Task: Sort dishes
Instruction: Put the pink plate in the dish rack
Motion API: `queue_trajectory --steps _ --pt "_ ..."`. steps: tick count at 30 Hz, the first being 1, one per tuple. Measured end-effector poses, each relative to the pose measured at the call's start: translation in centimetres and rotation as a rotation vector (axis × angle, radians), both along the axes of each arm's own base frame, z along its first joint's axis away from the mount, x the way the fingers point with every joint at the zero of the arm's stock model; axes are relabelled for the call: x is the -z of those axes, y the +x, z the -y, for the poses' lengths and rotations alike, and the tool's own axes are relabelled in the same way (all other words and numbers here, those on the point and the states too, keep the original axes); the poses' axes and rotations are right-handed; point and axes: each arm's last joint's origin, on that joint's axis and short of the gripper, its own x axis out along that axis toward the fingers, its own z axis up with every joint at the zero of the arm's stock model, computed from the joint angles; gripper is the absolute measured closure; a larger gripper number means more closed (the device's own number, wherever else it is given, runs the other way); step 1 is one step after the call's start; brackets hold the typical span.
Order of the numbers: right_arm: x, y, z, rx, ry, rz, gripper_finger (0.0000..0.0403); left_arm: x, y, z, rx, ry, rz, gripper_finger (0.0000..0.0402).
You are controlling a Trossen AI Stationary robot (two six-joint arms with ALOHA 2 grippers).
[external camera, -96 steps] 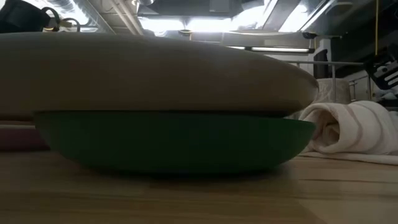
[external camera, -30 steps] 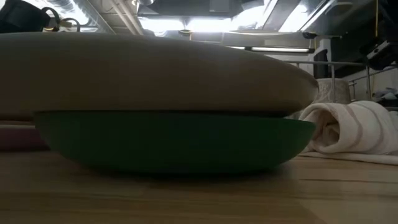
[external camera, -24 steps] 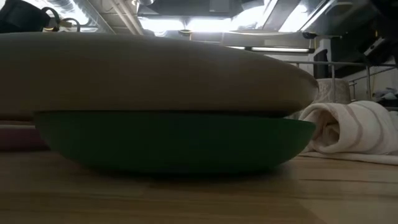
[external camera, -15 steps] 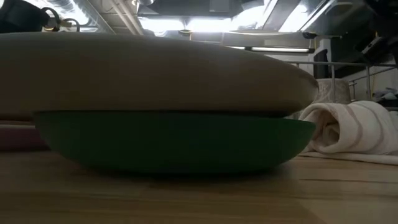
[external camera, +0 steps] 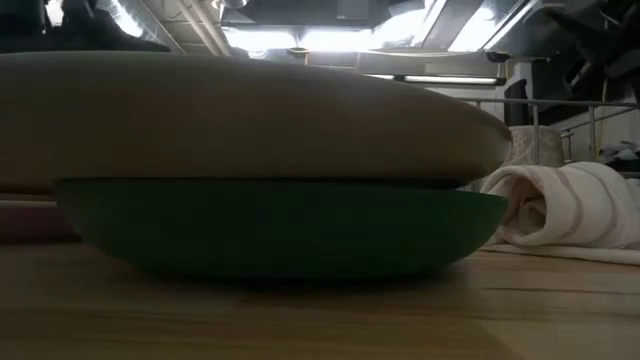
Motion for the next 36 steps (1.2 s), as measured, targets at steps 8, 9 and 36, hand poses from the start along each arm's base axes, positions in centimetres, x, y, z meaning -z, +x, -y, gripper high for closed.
queue_trajectory --steps 8,9,36 --pt "-3.6 1.0 -0.8 0.032 -0.100 -0.013 0.0267 -1.9 0.4 1.4 0.124 0.203 0.150 0.0284" --pt "-4.0 1.3 -1.0 0.038 -0.118 -0.023 0.0267 -2.2 0.4 1.5 0.126 0.234 0.168 0.0284" --pt "-6.2 14.5 -6.3 0.282 -0.211 -0.332 0.0267 -2.5 1.0 2.0 0.191 0.252 0.194 0.0284"
